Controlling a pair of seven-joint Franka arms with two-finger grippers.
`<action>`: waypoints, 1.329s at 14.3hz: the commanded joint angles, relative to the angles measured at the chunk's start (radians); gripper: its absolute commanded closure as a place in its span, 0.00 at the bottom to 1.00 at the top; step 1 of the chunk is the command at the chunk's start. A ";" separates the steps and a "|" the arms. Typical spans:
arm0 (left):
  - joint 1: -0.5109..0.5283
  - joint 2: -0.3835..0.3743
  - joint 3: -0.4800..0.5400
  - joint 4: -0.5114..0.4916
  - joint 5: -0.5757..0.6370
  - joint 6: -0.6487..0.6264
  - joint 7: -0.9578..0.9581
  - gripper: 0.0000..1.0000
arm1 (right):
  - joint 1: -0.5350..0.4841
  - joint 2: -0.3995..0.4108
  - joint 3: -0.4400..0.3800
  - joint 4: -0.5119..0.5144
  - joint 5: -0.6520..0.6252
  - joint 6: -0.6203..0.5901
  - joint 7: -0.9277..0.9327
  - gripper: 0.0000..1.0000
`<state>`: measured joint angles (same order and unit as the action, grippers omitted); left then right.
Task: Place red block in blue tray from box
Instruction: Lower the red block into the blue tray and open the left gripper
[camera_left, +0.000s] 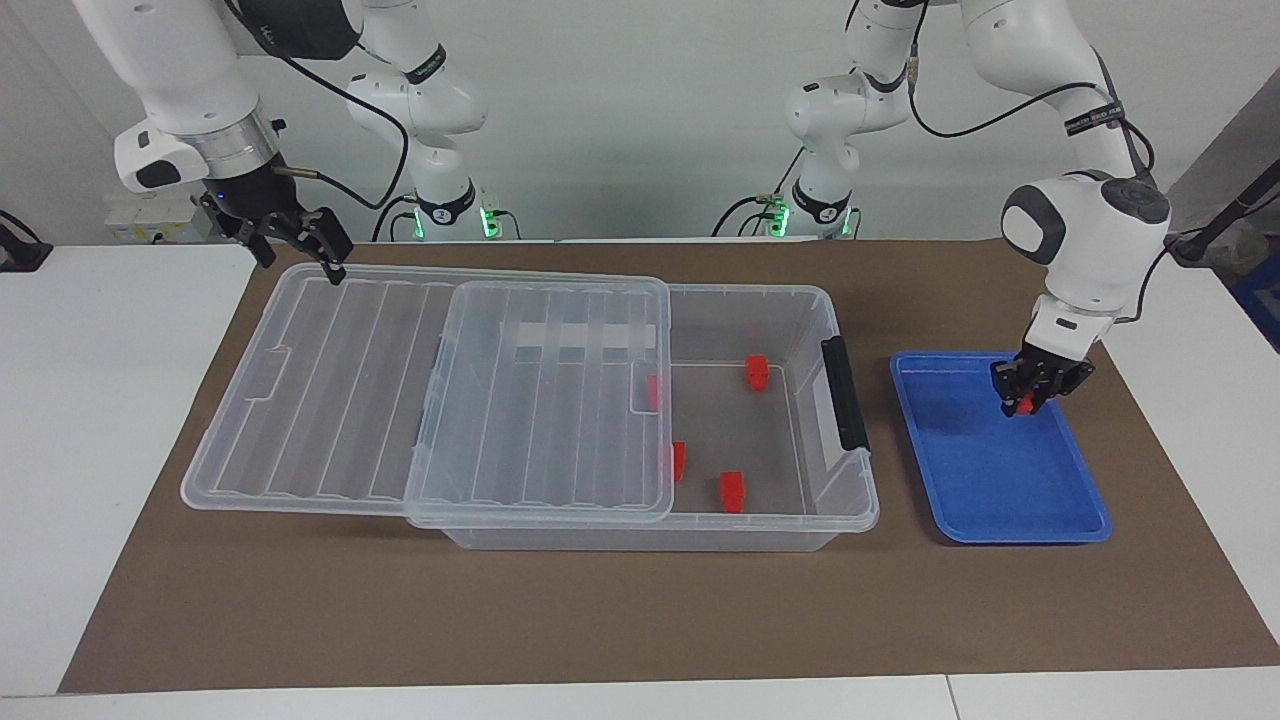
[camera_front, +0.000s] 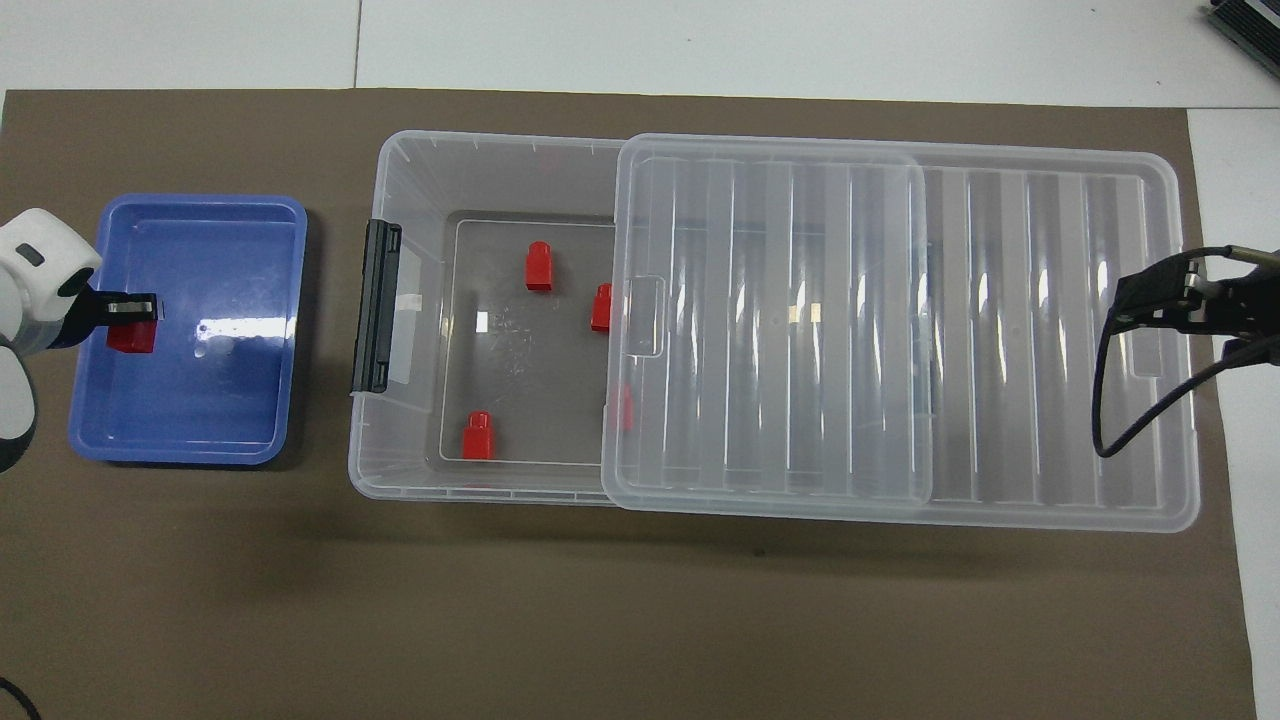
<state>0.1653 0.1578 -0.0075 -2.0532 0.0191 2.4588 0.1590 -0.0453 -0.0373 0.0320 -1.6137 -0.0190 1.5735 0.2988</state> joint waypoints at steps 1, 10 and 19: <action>0.011 0.089 -0.006 -0.002 0.013 0.135 -0.002 1.00 | -0.001 -0.006 -0.007 -0.006 0.019 -0.006 -0.021 0.00; -0.021 0.141 -0.006 -0.011 0.013 0.187 -0.065 1.00 | -0.001 -0.006 -0.007 -0.006 0.019 -0.004 -0.021 0.00; -0.021 0.143 -0.006 -0.022 0.013 0.186 -0.061 0.88 | -0.004 -0.006 -0.007 -0.006 0.019 -0.004 -0.021 0.00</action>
<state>0.1557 0.3014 -0.0247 -2.0622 0.0191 2.6168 0.1138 -0.0456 -0.0373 0.0312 -1.6137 -0.0190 1.5735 0.2988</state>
